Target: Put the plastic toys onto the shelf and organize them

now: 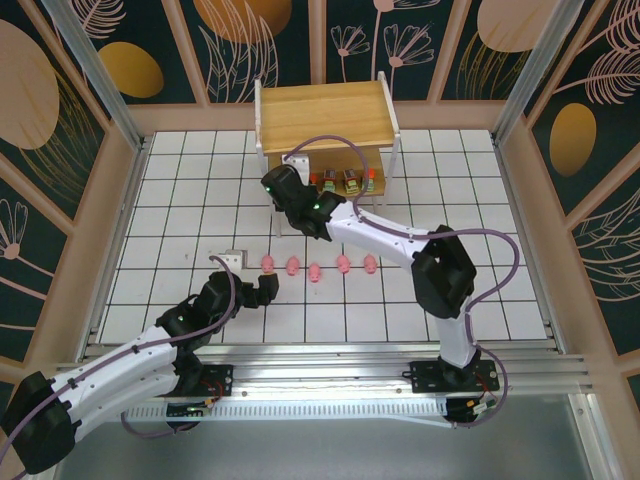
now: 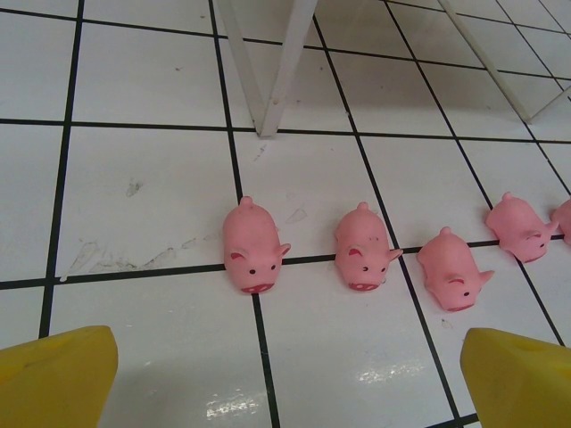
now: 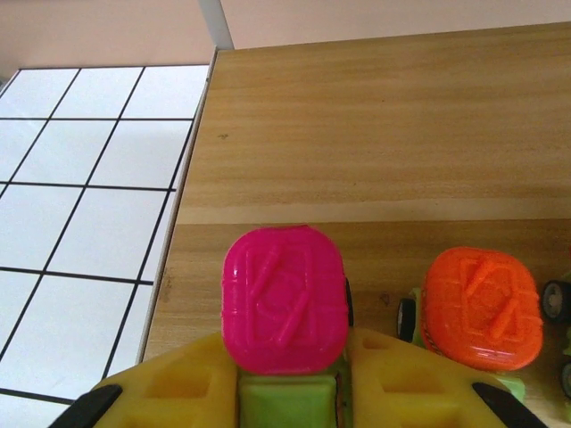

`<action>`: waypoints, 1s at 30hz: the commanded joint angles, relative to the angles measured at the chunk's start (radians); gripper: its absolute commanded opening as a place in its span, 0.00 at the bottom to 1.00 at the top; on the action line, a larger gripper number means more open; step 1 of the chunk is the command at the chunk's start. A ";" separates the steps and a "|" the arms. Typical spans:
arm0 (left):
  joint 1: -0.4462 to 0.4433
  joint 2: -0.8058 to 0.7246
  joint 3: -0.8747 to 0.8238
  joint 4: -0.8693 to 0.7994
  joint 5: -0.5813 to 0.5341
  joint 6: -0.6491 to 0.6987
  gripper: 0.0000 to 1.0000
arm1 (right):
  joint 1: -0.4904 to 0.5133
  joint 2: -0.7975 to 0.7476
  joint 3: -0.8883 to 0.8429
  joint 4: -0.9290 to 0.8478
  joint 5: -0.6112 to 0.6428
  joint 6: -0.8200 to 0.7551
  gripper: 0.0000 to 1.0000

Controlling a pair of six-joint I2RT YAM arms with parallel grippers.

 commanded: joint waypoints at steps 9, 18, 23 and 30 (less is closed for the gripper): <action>0.005 -0.013 -0.010 0.018 0.003 0.013 0.98 | -0.016 0.054 0.064 0.006 -0.003 -0.019 0.25; 0.006 -0.016 -0.010 0.018 0.004 0.014 0.98 | -0.016 0.059 0.049 -0.007 -0.001 -0.022 0.27; 0.006 -0.016 -0.010 0.018 0.002 0.014 0.98 | -0.015 0.054 0.038 -0.005 0.001 -0.025 0.35; 0.005 -0.015 -0.010 0.018 0.001 0.012 0.98 | -0.015 0.052 0.042 -0.006 0.003 -0.033 0.36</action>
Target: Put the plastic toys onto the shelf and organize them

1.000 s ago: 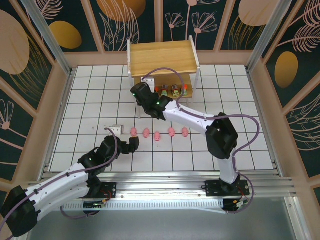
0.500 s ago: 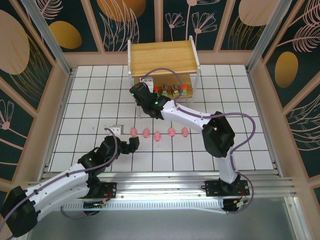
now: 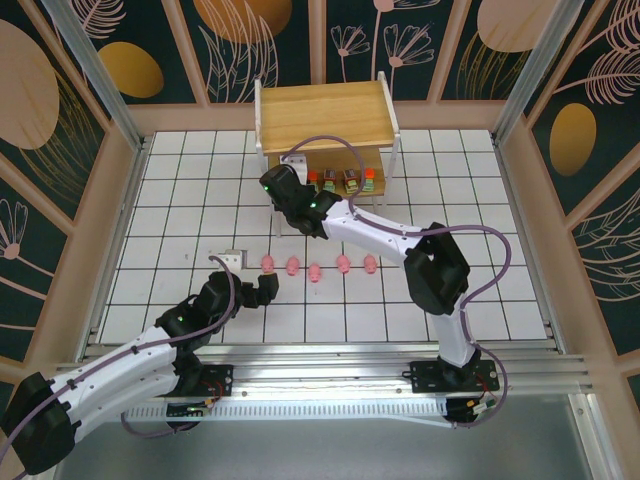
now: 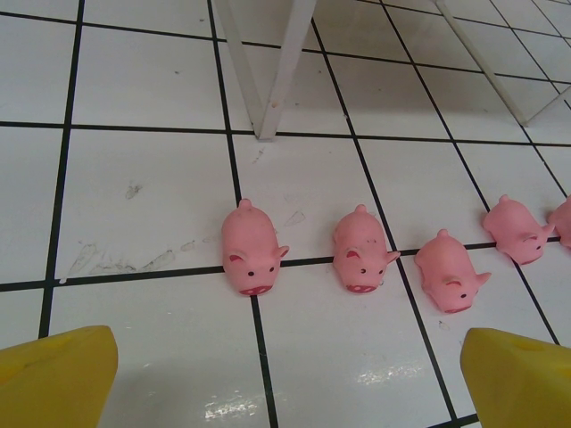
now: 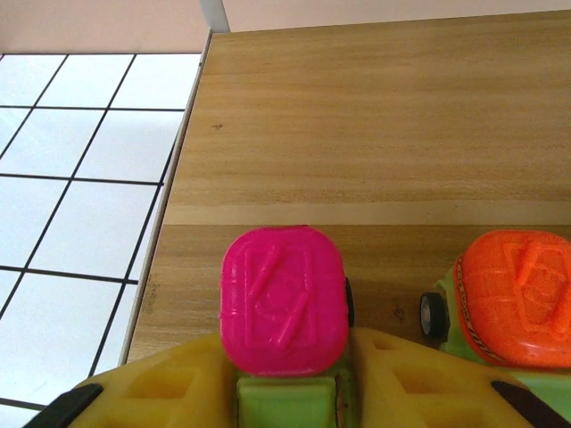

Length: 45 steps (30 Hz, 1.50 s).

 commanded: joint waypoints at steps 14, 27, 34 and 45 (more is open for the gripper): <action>0.005 -0.010 -0.011 0.018 -0.001 0.012 0.98 | -0.005 0.013 0.012 -0.019 -0.008 -0.022 0.35; 0.005 -0.017 -0.013 0.017 -0.004 0.011 0.98 | 0.000 0.006 0.005 -0.052 -0.026 -0.029 0.39; 0.006 -0.019 -0.013 0.014 -0.006 0.009 0.98 | 0.003 -0.018 -0.012 -0.046 -0.027 -0.032 0.44; 0.005 -0.017 -0.013 0.015 -0.005 0.009 0.98 | 0.019 -0.072 -0.029 -0.045 -0.005 -0.032 0.44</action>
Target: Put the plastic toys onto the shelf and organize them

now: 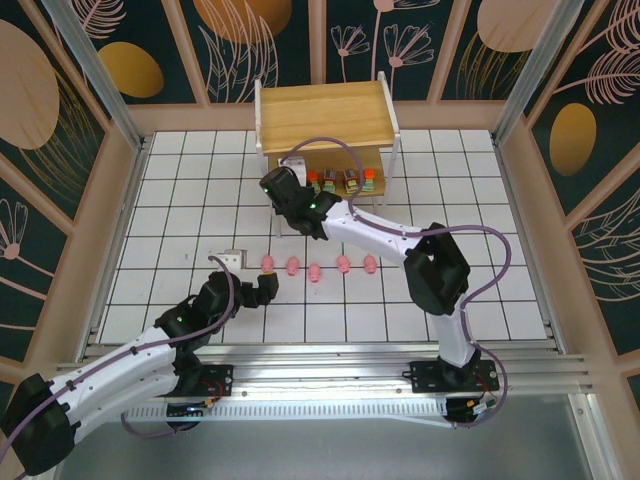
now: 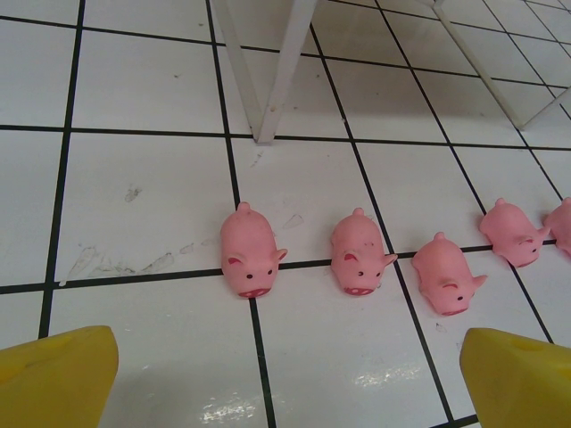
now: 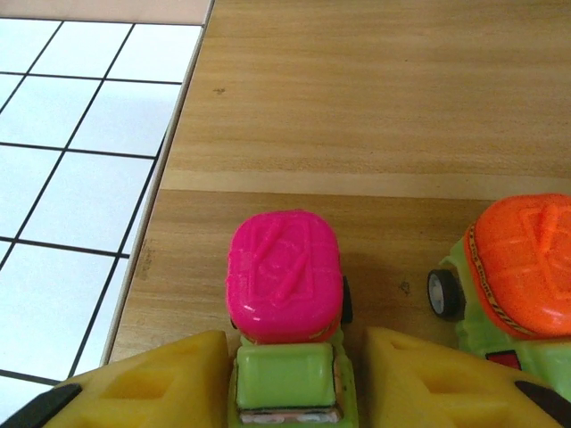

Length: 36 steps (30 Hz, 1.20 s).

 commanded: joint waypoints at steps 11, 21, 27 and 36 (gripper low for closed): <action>0.005 -0.009 -0.013 0.015 -0.008 0.008 0.98 | 0.031 -0.135 -0.107 0.012 0.033 -0.005 0.46; 0.005 -0.009 -0.013 0.010 -0.030 -0.001 0.99 | 0.072 -0.246 -0.214 0.023 0.042 0.020 0.46; 0.005 0.010 -0.003 0.000 -0.062 -0.014 0.99 | 0.105 -0.354 -0.313 0.010 0.050 0.041 0.46; 0.006 0.078 0.026 0.027 -0.080 0.014 0.99 | 0.106 -0.542 -0.546 -0.019 0.053 0.100 0.45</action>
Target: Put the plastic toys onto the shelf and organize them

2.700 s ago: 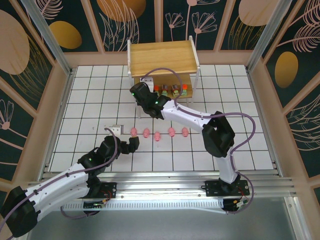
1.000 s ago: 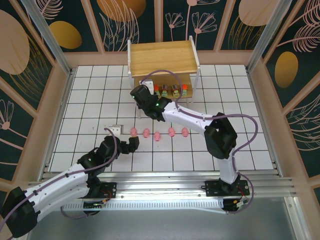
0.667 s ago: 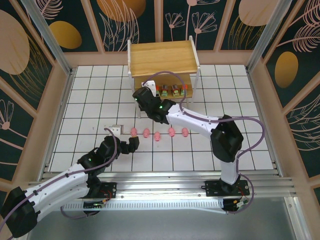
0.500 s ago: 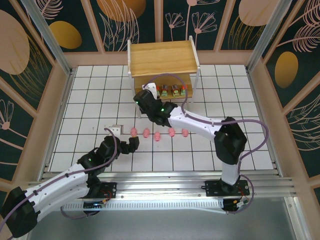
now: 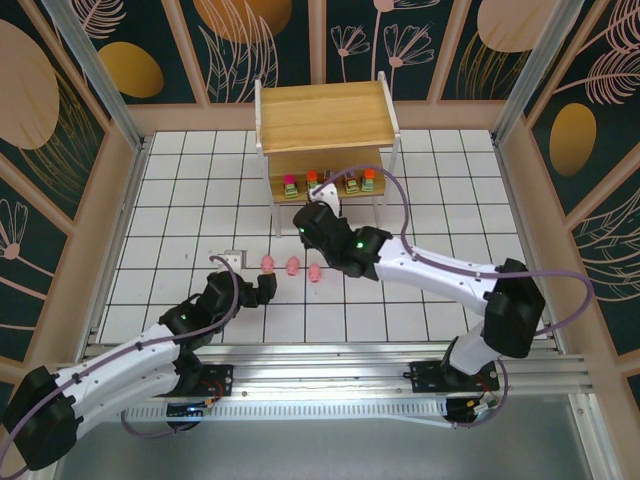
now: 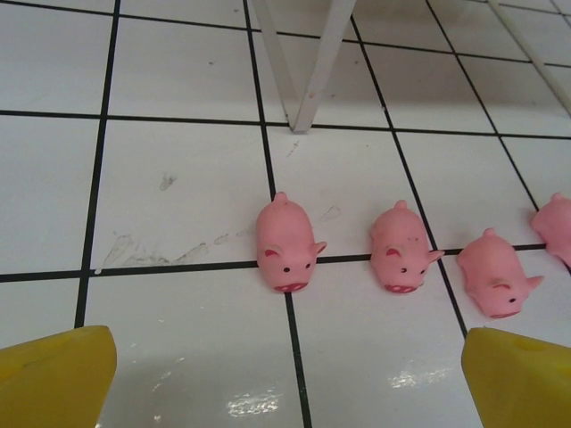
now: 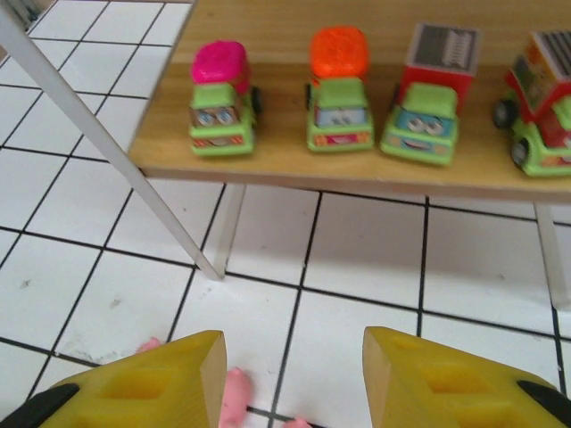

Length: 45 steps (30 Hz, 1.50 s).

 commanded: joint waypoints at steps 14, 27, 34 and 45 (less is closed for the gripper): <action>0.006 0.212 0.086 0.214 0.012 0.193 0.99 | -0.067 -0.161 -0.330 -0.052 -0.013 0.135 0.47; 0.006 0.217 0.017 0.410 0.158 0.258 0.99 | -0.179 -0.176 -0.472 0.008 -0.106 0.139 0.48; 0.006 0.242 0.022 0.406 0.147 0.258 0.98 | -0.213 -0.139 -0.488 0.038 -0.133 0.116 0.48; 0.005 0.284 0.040 0.396 0.138 0.254 0.98 | -0.255 -0.084 -0.506 0.098 -0.180 0.079 0.50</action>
